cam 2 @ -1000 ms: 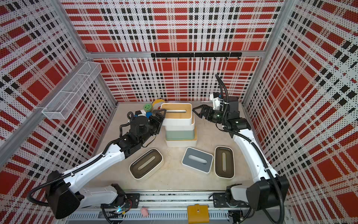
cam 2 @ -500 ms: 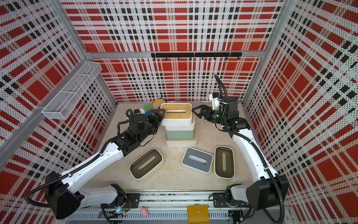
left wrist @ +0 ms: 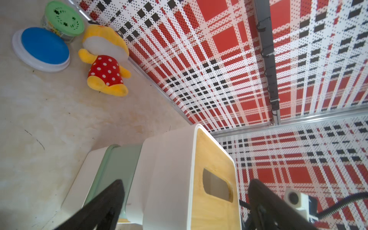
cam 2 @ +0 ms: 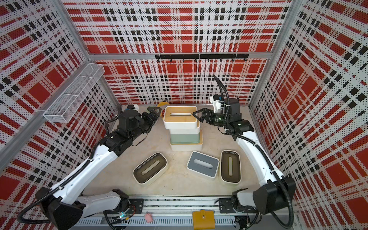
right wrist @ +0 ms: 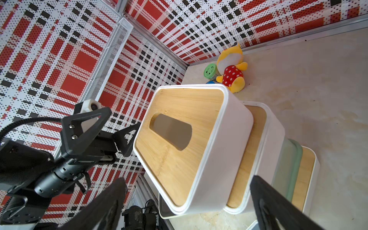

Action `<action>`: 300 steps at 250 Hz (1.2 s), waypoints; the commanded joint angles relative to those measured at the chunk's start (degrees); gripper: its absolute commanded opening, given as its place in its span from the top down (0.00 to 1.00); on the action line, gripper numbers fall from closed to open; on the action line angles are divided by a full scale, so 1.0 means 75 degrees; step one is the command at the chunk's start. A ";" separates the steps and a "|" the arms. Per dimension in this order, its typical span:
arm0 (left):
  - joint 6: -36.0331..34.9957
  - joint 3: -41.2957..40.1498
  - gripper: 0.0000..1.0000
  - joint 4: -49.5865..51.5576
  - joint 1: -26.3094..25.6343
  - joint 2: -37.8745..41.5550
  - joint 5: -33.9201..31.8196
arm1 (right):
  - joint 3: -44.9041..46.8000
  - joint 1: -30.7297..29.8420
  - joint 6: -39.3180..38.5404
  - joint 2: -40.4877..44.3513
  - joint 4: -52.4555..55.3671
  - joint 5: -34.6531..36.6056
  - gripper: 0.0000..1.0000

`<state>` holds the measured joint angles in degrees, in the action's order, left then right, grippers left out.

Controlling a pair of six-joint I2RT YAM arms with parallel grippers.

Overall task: Stack the tissue boxes
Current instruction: Place the tissue box at the tissue box, then adjust the tissue box on the tissue box.

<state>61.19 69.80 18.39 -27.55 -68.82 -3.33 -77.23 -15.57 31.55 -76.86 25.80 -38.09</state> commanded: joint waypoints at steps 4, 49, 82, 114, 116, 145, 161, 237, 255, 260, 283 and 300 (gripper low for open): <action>-0.1225 0.0743 0.01 0.0981 0.0430 -0.0422 0.1721 | -0.0226 -0.0091 -0.0101 -0.0111 -0.0570 -0.0179 0.00; -0.2542 0.1933 0.01 0.2159 0.0602 -0.1189 0.2833 | -0.0271 -0.0144 -0.0026 -0.0212 -0.0721 -0.0255 0.00; -0.3174 0.2717 0.01 0.2886 0.0637 -0.1655 0.3195 | -0.0285 -0.0145 -0.0018 -0.0298 -0.0687 -0.0264 0.00; -0.3320 0.2963 0.01 0.3027 0.0688 -0.1802 0.3136 | -0.0291 -0.0166 0.0036 -0.0346 -0.0746 -0.0304 0.00; -0.3325 0.2969 0.01 0.3022 0.0692 -0.1804 0.3151 | -0.0286 -0.0175 0.0044 -0.0346 -0.0745 -0.0307 0.00; -0.3398 0.3102 0.01 0.3044 0.0706 -0.2007 0.3420 | -0.0308 -0.0199 0.0064 -0.0405 -0.0759 -0.0351 0.00; -0.3426 0.3189 0.01 0.3044 0.0697 -0.2144 0.3687 | -0.0308 -0.0231 0.0089 -0.0435 -0.0798 -0.0406 0.00; -0.3543 0.3617 0.01 0.3114 0.0461 -0.2552 0.3904 | -0.0353 -0.0294 0.0107 -0.0502 -0.0827 -0.0408 0.00; -0.3564 0.3716 0.00 0.3114 0.0408 -0.2596 0.3931 | -0.0367 -0.0308 0.0114 -0.0498 -0.0844 -0.0418 0.00; -0.3557 0.3740 0.01 0.3114 0.0406 -0.2612 0.3939 | -0.0367 -0.0307 0.0116 -0.0498 -0.0843 -0.0420 0.00; -0.3554 0.3866 0.01 0.3102 0.0340 -0.2669 0.3972 | -0.0400 -0.0326 0.0124 -0.0499 -0.0862 -0.0430 0.00; -0.3547 0.3966 0.01 0.3102 0.0278 -0.2703 0.3960 | -0.0420 -0.0324 0.0122 -0.0488 -0.0853 -0.0404 0.00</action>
<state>35.70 97.01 41.80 -24.51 -88.42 25.45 -78.28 -17.58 32.62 -80.40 22.22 -40.69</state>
